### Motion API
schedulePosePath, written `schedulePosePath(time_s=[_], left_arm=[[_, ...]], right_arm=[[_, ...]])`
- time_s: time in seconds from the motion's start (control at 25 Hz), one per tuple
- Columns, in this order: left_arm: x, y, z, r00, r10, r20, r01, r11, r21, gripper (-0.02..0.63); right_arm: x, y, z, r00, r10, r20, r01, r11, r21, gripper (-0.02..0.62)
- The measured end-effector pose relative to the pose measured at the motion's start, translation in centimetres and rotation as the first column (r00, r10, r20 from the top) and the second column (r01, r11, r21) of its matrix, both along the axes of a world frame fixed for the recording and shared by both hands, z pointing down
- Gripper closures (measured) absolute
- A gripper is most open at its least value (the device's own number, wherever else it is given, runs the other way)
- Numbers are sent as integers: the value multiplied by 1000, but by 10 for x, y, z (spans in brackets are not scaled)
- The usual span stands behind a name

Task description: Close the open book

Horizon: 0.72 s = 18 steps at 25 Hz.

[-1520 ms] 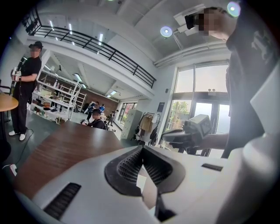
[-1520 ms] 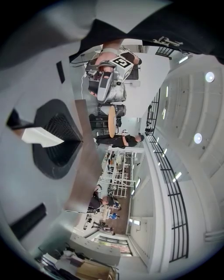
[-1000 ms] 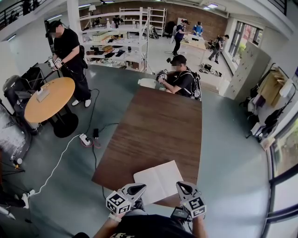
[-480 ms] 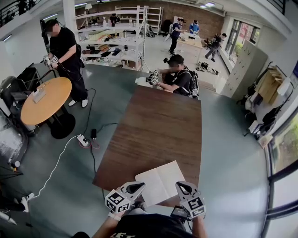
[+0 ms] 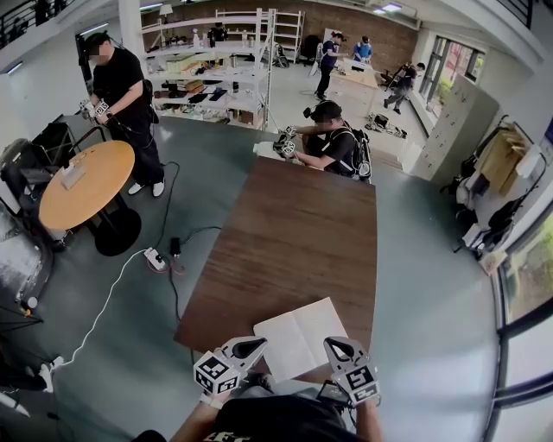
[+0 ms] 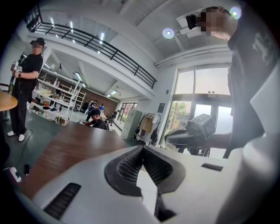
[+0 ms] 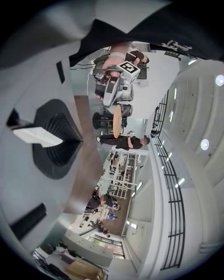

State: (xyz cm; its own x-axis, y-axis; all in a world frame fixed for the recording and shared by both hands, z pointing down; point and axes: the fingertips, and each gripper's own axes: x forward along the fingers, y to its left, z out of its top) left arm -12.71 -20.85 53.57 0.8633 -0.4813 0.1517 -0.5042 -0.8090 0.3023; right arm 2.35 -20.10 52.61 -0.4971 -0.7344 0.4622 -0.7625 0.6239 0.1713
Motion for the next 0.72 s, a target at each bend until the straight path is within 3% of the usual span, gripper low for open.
schedulePosePath(time_s=[0.44, 0.72], left_arm=[[15, 3, -1, 998, -64, 15, 64, 998, 4, 598], [55, 12, -3, 997, -81, 19, 81, 997, -7, 598]], right_arm=[[17, 4, 3, 997, -64, -35, 63, 998, -30, 607], [57, 9, 3, 996, -84, -26, 83, 996, -33, 607]])
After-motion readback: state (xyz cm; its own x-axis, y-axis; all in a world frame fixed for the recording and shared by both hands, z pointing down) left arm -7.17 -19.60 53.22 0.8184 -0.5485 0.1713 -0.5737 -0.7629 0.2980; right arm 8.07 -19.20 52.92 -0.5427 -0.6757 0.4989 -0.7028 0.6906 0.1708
